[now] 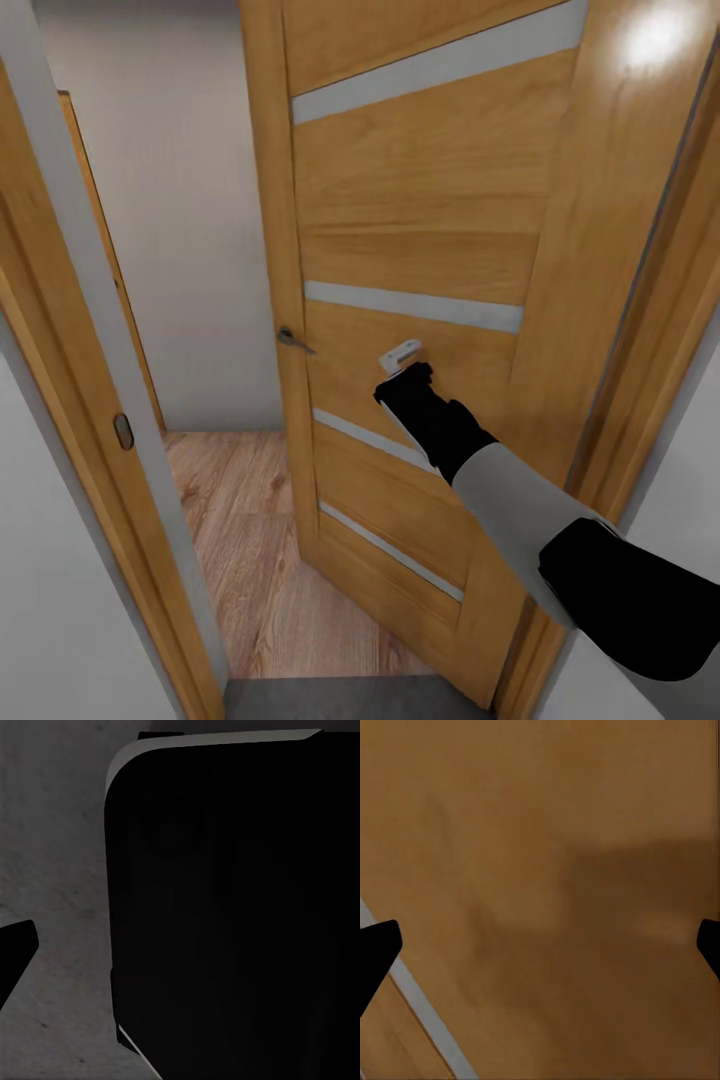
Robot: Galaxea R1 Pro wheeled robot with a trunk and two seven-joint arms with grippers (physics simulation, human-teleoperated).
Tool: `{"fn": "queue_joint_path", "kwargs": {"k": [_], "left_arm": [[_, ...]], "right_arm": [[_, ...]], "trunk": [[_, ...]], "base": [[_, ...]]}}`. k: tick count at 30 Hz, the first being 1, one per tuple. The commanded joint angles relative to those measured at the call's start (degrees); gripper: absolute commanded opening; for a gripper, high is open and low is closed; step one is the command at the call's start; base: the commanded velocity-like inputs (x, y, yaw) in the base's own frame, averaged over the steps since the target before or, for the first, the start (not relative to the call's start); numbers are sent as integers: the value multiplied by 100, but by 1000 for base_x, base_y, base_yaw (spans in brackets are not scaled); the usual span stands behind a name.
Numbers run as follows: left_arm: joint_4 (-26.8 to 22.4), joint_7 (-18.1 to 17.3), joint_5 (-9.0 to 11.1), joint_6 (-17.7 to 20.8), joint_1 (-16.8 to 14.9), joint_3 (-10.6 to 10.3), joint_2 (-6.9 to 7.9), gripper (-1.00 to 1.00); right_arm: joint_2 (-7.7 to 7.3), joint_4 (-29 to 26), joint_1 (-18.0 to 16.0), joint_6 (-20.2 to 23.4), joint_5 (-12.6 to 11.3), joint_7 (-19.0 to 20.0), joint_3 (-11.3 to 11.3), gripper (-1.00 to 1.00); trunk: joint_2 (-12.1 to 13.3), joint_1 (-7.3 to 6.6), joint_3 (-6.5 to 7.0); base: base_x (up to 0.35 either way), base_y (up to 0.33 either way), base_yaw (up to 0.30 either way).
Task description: Move the two storage containers from the living room to the garage. In the garage, place one container on the floor and stack the other container on top of it (either order is fine).
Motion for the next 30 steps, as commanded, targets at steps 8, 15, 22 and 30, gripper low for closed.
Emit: {"fn": "queue_joint_path", "kwargs": {"k": [8,15,22,30], "left_arm": [[-5,0,4,-10,2,8,0,100],[-5,0,4,-10,2,10,0,100],[-5,0,4,-10,2,8,0,100],[-5,0,4,-10,2,7,0,100]], "right_arm": [[0,-119,-24,95,200,-133,-4,100],[0,-1416,-17,262,-186,-155,-46,100],[0,-1628,-16,293,-952,-210,-44,100],[0,-1610,-16,297,-1020,-191,-43,100]], "trunk": [[-2,0,-6],[-2,0,-6],[-2,0,-6],[-2,0,-6]], "base": [[0,0,0],[0,0,0],[0,0,0],[0,0,0]]}}
